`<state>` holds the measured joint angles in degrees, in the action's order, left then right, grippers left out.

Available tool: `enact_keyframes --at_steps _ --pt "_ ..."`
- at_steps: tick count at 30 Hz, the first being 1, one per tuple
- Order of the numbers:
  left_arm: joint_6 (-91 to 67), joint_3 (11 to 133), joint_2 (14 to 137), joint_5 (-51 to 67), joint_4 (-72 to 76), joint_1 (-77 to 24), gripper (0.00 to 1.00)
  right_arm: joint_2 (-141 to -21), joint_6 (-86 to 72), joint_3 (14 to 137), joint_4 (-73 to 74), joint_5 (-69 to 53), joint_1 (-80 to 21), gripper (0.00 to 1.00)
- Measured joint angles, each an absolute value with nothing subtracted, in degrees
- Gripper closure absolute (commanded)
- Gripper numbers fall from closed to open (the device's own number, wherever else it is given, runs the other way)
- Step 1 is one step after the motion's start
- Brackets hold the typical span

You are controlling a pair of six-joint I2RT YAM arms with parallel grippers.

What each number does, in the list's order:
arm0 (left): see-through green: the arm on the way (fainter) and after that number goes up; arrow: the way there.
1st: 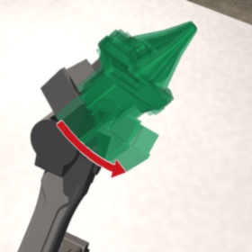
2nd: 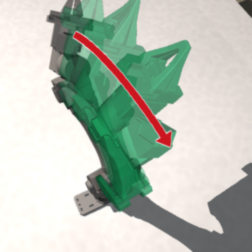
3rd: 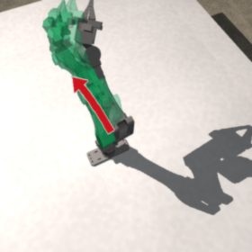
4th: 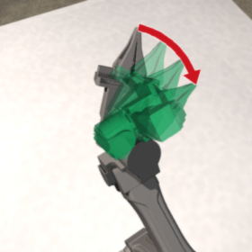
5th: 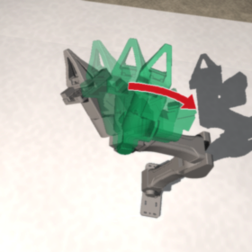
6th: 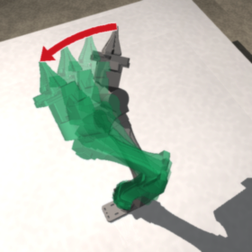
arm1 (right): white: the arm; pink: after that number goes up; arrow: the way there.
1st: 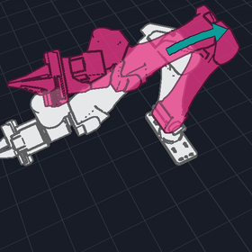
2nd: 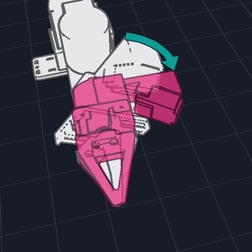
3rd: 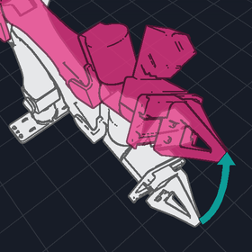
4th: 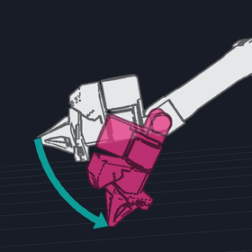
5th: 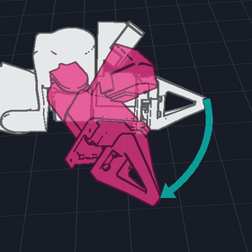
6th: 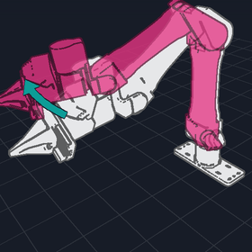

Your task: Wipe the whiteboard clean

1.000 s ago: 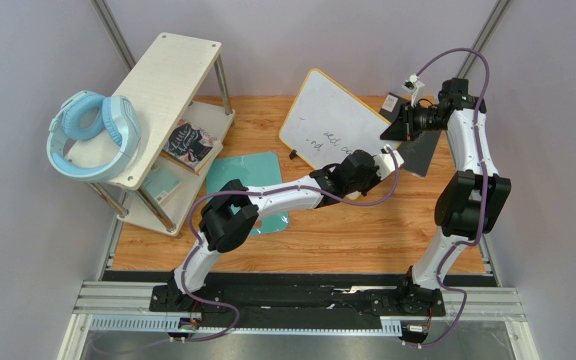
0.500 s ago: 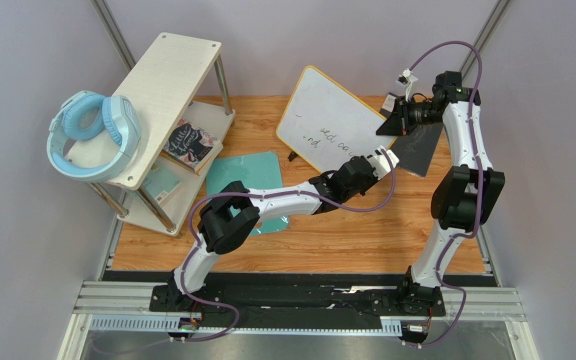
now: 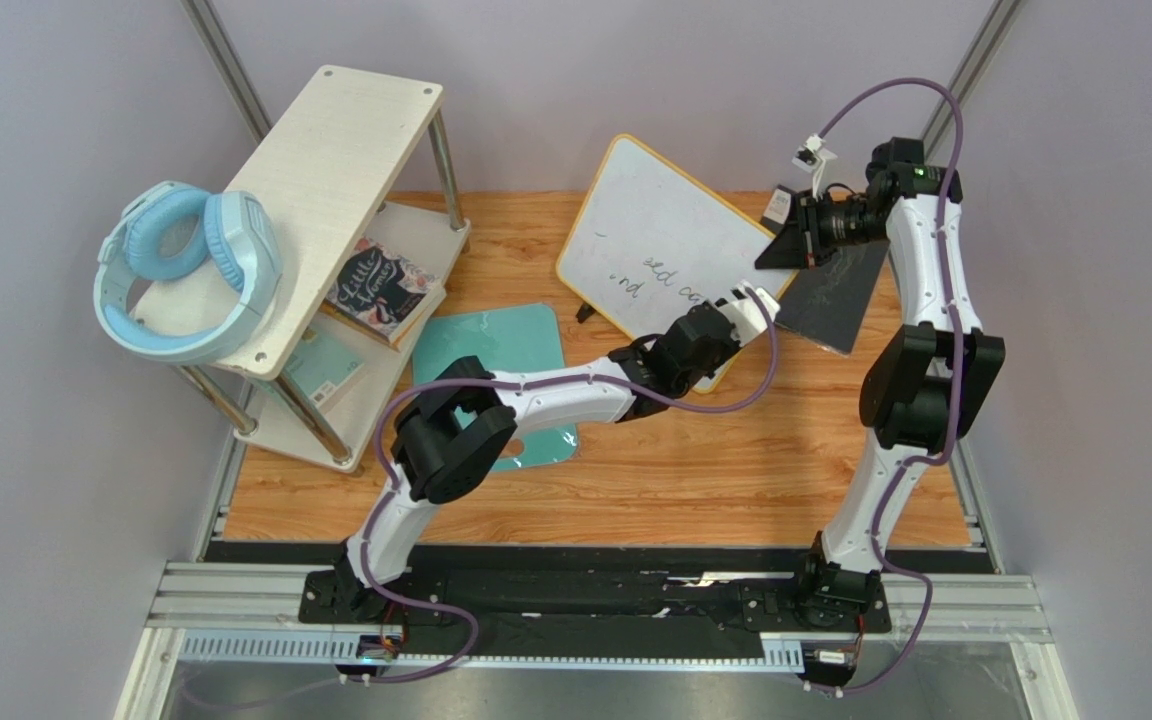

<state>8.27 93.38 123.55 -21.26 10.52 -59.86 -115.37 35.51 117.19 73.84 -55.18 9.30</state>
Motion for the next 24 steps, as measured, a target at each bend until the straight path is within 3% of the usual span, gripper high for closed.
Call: enact_keyframes --at_steps 24 --pt "2.72 100.66 125.14 -22.44 2.35 -58.43 1.0 -115.37 36.6 117.16 74.15 -55.11 9.56 1.0"
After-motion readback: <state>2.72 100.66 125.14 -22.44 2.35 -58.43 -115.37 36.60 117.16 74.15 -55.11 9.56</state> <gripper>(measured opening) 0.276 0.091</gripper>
